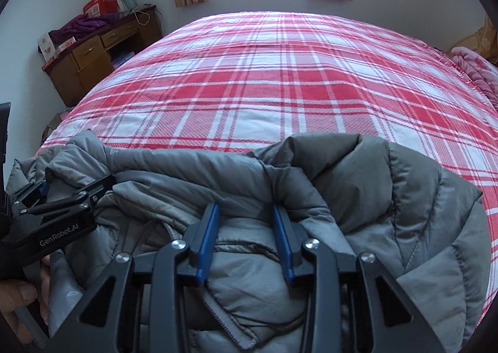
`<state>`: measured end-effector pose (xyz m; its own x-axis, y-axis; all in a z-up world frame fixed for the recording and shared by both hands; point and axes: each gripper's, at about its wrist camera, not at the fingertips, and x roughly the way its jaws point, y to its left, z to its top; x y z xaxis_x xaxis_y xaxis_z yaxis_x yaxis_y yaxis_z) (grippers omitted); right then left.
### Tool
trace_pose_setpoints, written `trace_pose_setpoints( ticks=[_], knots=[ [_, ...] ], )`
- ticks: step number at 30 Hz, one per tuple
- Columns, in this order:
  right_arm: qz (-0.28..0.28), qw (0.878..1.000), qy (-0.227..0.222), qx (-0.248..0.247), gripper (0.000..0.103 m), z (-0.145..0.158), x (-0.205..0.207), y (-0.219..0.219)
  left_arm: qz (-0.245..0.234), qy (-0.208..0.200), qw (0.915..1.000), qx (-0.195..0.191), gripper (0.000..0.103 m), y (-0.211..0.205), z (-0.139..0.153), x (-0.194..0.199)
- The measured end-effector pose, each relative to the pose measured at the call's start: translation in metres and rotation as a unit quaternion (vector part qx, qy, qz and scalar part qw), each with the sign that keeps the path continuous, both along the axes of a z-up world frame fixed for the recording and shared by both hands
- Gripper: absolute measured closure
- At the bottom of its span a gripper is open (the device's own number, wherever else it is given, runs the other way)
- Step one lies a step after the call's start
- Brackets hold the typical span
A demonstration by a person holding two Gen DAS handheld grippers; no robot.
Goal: Fold large clothes
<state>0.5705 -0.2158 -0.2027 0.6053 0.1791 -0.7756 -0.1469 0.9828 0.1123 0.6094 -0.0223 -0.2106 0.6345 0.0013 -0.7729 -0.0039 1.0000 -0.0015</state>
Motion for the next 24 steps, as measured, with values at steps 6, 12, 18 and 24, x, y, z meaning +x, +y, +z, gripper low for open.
trace_pose_setpoints(
  ticks=[6,12,18,24],
  knots=[
    [-0.001,1.0,0.001,-0.005,0.065,-0.0008,0.0011,0.0014,0.0,0.0,1.0,0.002,0.023,-0.0002,-0.0001,-0.0001],
    [-0.001,1.0,0.001,-0.013,0.065,-0.002,0.0009,0.004,0.0,0.0,1.0,0.003,0.022,-0.0008,-0.0004,-0.0002],
    [-0.001,1.0,0.001,-0.014,0.065,-0.0022,0.0012,0.004,0.0,-0.001,1.0,0.006,0.022,-0.0009,-0.0008,0.0002],
    [-0.001,1.0,0.002,-0.019,0.065,-0.0026,0.0018,0.0054,0.0,0.0,1.0,0.008,0.021,-0.0014,-0.0015,0.001]
  ],
)
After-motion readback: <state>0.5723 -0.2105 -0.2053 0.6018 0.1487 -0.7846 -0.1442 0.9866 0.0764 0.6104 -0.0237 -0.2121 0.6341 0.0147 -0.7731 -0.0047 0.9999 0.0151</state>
